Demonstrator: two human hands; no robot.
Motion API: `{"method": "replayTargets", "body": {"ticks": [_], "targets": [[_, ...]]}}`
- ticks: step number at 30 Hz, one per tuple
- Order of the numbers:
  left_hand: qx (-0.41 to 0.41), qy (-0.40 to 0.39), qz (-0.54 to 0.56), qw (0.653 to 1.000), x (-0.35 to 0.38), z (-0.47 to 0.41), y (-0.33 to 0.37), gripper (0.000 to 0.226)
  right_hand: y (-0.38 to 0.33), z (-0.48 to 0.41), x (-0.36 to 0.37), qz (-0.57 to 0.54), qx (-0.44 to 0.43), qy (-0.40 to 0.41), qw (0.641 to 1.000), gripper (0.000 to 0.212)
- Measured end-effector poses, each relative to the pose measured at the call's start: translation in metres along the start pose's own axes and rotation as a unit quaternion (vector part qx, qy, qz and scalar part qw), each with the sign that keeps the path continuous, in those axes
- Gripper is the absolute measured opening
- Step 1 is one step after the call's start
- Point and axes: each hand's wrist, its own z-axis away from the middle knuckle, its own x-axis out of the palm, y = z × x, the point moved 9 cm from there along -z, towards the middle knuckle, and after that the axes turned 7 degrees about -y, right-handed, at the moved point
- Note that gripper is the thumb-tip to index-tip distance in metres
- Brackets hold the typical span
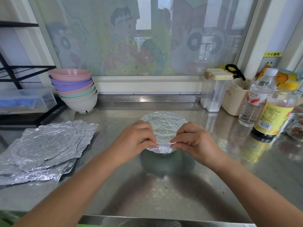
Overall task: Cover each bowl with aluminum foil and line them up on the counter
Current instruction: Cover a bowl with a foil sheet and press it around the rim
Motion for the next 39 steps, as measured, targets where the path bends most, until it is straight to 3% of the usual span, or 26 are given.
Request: {"method": "replayTargets", "body": {"ticks": [10, 16, 19, 24, 30, 35, 39], "targets": [[0.030, -0.018, -0.031, 0.999, 0.006, 0.009, 0.015, 0.020, -0.019, 0.001, 0.012, -0.001, -0.002, -0.022, 1.000, 0.023], [-0.005, -0.003, -0.006, 1.000, -0.005, 0.012, 0.000, 0.012, -0.008, 0.006, -0.002, -0.028, 0.011, -0.001, 1.000, 0.025], [-0.007, 0.011, -0.001, 1.000, 0.000, 0.012, 0.005, 0.020, -0.010, 0.003, 0.003, -0.027, 0.008, -0.001, 1.000, 0.025], [0.022, 0.016, -0.056, 0.998, 0.007, 0.005, 0.018, 0.019, -0.016, 0.003, 0.009, -0.014, -0.003, -0.019, 1.000, 0.026], [-0.017, -0.002, 0.020, 1.000, 0.008, 0.003, 0.005, 0.012, -0.009, 0.005, -0.001, 0.002, -0.001, -0.020, 1.000, 0.021], [-0.011, 0.001, 0.006, 1.000, 0.012, 0.002, 0.009, 0.018, -0.009, 0.004, 0.004, -0.010, 0.005, -0.010, 1.000, 0.013], [0.006, -0.014, -0.008, 1.000, 0.019, -0.004, 0.021, 0.010, -0.015, 0.004, 0.006, -0.030, -0.005, -0.014, 0.999, 0.023]]}}
